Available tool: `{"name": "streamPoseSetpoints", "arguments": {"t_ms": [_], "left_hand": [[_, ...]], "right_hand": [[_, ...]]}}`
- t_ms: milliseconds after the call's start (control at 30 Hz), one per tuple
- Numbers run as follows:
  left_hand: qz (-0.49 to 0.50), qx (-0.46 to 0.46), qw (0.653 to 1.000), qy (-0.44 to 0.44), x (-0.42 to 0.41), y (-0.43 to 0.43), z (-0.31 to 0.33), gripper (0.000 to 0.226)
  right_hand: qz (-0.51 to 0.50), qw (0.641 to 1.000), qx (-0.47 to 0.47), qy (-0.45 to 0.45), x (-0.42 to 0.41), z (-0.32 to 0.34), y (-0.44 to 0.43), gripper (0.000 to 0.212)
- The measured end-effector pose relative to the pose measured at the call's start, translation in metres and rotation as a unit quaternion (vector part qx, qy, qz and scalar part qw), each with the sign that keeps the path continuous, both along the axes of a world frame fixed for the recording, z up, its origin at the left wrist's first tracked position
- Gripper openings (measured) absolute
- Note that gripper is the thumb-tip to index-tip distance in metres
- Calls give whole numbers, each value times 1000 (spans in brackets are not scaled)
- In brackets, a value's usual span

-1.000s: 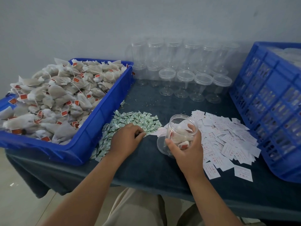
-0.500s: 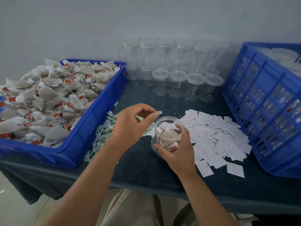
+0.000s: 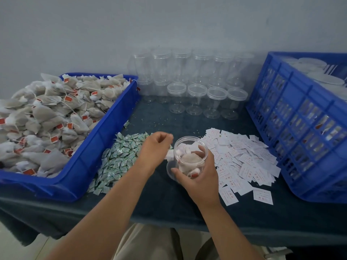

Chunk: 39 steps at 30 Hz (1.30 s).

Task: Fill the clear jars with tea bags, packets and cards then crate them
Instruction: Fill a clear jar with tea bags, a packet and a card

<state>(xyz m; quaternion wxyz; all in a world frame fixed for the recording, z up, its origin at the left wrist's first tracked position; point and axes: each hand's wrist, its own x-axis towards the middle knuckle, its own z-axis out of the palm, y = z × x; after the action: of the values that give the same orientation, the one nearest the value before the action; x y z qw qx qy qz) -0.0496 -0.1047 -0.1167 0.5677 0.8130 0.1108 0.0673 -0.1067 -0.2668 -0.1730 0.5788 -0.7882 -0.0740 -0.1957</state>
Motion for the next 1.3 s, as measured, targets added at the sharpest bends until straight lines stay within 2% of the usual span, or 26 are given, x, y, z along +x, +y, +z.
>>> {"name": "streamPoseSetpoints", "arguments": {"t_ms": [167,200,267,300,333,400,500,600,733,867,967,1067,1133,1200,1300], "left_hand": [[-65,170,983,16,47,-5,-24,12],[-90,214,972,37,55,-8,-24,14],[-148,338,925,87,67,-14,-24,9],[-159,377,907,103,71,-15,-25,4],[-155,389,901,110,72,-17,-26,10],[-134,375,911,111,73,-18,-31,19],[-113,344,928,92,72,-17,-42,14],[-75,238,966,73,68,-13,-45,18],[-31,66,996,49,59,-9,-33,30],[-4,7,1000,-28,47,4,5,15],[-71,-6,997,-42,31,15,54,6],[-227,47,973,-13,8,20,94,6],[-302,172,937,23,-2,14,105,12],[-311,291,904,36,-4,4,104,17],[-296,362,883,36,-3,-8,92,18]], "right_hand": [[-24,999,30,10,4,1,-2,88],[-24,999,33,15,5,2,-2,87],[-27,999,37,19,6,3,-1,88],[-29,999,36,18,7,2,-1,89],[-30,999,35,17,8,2,-1,89],[-27,999,33,21,8,1,-1,90],[-26,999,35,29,8,1,-2,90],[-22,998,42,42,9,0,-2,90],[-20,998,37,44,8,2,-2,95],[-16,998,40,52,8,2,-3,98],[-6,998,32,48,8,2,-3,98],[-3,999,33,37,6,3,-3,96],[-5,999,34,31,5,5,-1,94],[-4,999,33,22,3,6,0,91],[4,1000,19,14,1,5,1,90]]}}
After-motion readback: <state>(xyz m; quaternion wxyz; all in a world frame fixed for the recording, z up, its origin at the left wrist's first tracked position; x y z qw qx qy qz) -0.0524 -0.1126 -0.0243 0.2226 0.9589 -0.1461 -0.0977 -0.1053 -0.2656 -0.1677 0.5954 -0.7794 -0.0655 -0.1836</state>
